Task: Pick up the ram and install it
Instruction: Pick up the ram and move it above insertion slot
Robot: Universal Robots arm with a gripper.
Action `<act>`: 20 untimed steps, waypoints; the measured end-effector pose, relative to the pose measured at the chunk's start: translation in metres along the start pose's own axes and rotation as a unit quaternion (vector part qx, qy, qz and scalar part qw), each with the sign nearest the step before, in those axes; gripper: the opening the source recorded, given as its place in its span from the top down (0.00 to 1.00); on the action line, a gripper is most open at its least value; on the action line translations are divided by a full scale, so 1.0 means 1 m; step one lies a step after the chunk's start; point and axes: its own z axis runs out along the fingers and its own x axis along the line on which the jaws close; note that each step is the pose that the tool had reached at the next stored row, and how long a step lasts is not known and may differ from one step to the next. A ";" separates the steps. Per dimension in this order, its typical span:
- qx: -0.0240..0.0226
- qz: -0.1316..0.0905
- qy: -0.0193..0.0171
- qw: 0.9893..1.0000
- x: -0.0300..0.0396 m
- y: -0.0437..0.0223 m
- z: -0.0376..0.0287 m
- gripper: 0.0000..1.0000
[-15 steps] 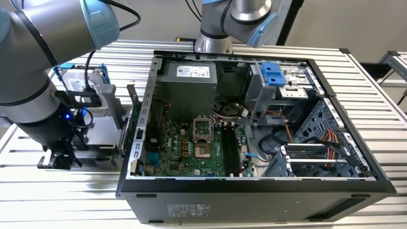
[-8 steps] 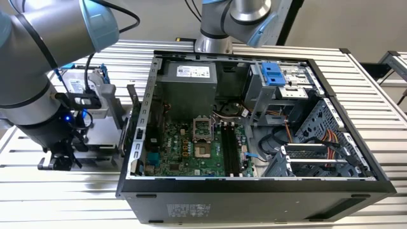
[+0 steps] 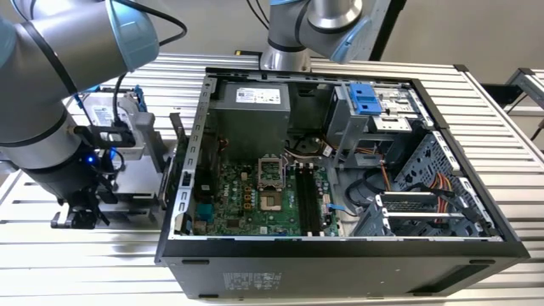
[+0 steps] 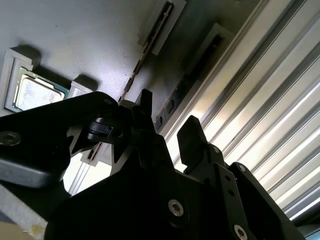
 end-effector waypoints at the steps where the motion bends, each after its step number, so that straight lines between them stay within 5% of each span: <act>1: 0.000 0.000 0.000 1.000 0.0000 0.0003 0.0004 0.00; 13: 0.000 0.000 0.000 1.000 0.0001 0.0013 0.0013 0.00; 14: 0.000 0.000 0.000 1.000 0.0001 0.0013 0.0013 1.00; 20: 0.000 0.000 0.000 1.000 0.0001 0.0013 0.0016 1.00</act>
